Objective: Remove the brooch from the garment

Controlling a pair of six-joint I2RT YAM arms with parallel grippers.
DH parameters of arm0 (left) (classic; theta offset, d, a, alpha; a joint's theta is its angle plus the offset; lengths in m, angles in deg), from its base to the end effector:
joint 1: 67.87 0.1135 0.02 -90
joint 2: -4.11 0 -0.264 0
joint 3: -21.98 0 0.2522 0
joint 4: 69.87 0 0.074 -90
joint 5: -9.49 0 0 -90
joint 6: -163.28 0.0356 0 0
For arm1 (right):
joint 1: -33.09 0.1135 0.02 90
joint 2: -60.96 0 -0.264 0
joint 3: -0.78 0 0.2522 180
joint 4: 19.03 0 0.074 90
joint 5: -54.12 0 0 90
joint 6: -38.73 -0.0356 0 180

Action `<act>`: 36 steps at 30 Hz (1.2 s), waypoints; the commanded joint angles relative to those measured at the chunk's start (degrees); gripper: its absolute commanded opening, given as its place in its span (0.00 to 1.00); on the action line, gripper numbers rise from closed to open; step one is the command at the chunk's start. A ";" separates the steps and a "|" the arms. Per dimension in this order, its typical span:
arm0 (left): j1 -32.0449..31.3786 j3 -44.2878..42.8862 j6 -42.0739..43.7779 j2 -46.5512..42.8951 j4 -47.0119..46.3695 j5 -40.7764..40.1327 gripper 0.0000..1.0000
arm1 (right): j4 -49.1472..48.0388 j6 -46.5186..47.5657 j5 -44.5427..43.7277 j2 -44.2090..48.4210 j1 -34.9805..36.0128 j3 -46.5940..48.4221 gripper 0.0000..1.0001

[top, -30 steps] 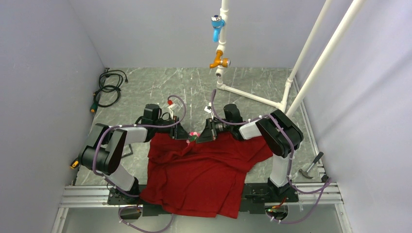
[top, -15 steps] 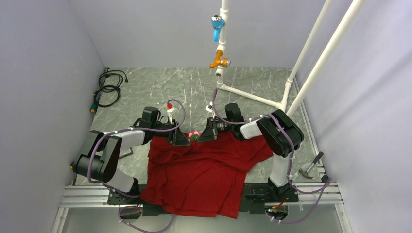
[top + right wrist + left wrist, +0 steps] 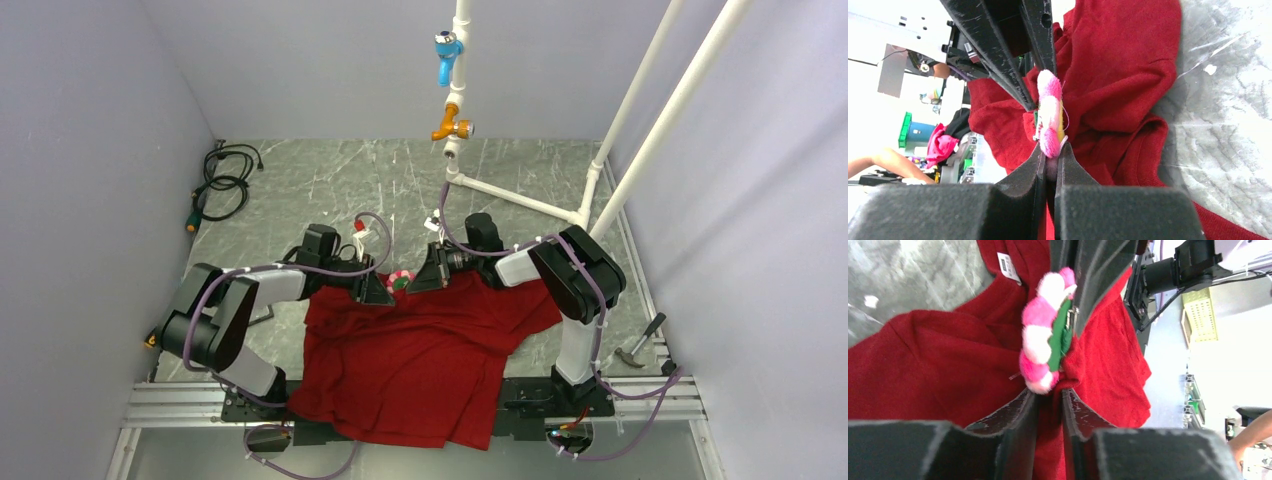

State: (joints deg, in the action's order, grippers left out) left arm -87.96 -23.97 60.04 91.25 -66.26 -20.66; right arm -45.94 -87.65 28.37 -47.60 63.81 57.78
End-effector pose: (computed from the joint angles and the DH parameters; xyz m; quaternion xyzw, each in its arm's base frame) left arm 0.2353 -0.1188 0.1463 0.2392 0.7872 -0.5367 0.1870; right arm 0.2777 0.2023 0.1289 -0.2515 0.7262 0.6257 0.1337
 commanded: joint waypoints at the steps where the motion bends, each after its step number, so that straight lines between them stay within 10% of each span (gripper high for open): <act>1: -0.90 -3.32 -1.95 2.66 -4.52 -0.87 0.19 | -4.11 -0.79 2.41 1.11 0.54 -0.49 0.00; 7: -0.99 -3.92 -8.25 4.44 -11.76 0.30 0.00 | -0.66 0.96 3.09 -0.06 1.97 1.63 0.00; 16: -1.20 -3.20 -17.17 4.39 -20.67 0.22 0.00 | 7.42 5.58 3.29 -1.86 3.80 5.18 0.00; 22: -1.17 -4.25 -21.68 4.60 -19.91 -3.00 0.29 | 11.79 9.33 2.60 -0.63 5.29 6.24 0.00; 29: -1.17 -4.48 -23.82 4.40 -20.74 -3.58 0.35 | 17.15 14.44 2.60 0.61 5.16 6.40 0.00; 36: -1.04 -4.00 -8.73 -0.85 -9.05 -0.67 0.47 | 18.46 14.78 3.41 -0.25 4.21 6.85 0.00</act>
State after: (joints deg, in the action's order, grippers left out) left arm -88.97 -25.15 42.45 95.86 -74.07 -22.89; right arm -31.12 -74.95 28.19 -47.99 65.78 64.10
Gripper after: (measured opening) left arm 0.441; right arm 0.048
